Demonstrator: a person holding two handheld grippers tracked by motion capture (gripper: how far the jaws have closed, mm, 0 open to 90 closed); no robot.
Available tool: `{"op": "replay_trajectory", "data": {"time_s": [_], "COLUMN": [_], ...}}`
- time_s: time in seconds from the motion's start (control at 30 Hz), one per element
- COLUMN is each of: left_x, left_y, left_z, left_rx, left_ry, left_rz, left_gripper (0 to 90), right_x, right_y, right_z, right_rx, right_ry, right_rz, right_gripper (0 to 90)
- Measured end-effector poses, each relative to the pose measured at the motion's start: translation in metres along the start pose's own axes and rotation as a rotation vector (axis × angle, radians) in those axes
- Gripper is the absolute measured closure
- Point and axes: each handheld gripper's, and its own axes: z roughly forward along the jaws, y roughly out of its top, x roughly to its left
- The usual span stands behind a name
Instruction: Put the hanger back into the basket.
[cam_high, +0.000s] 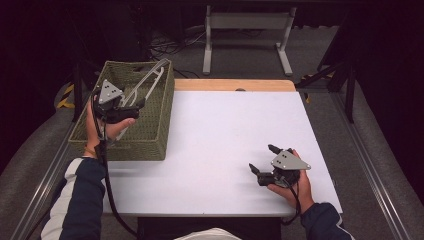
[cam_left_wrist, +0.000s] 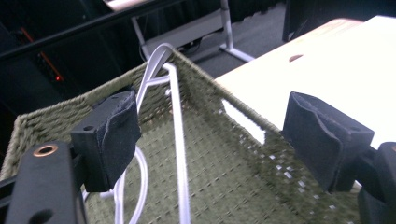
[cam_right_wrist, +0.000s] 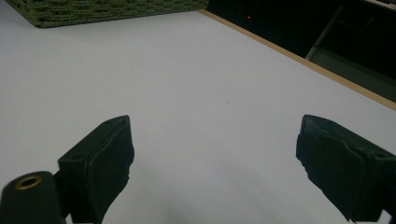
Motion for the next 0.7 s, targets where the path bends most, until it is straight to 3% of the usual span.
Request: {"op": "replay_trajectory", "data": {"time_s": [0.17,0.37,0.7], "left_x": [-0.013,-0.03,-0.053], "left_y": [0.002,0.004,0.006], "left_z": [-0.005,-0.007,-0.007], "left_rx": [-0.06,-0.098,-0.136], "left_ry": [-0.04,-0.088,-0.142], "left_rz": [0.002,-0.001,0.037], "left_gripper": [15.0,14.0,11.6], "right_x": [-0.001,-0.002,-0.004], "right_y": [0.0,0.0,-0.001], "right_z": [-0.001,-0.001,-0.002], "right_rx": [-0.002,-0.004,-0.007], "right_ry": [-0.001,-0.007,-0.018], "right_rz": [0.003,0.007,0.008], "right_gripper": [11.6,11.6,11.6]}}
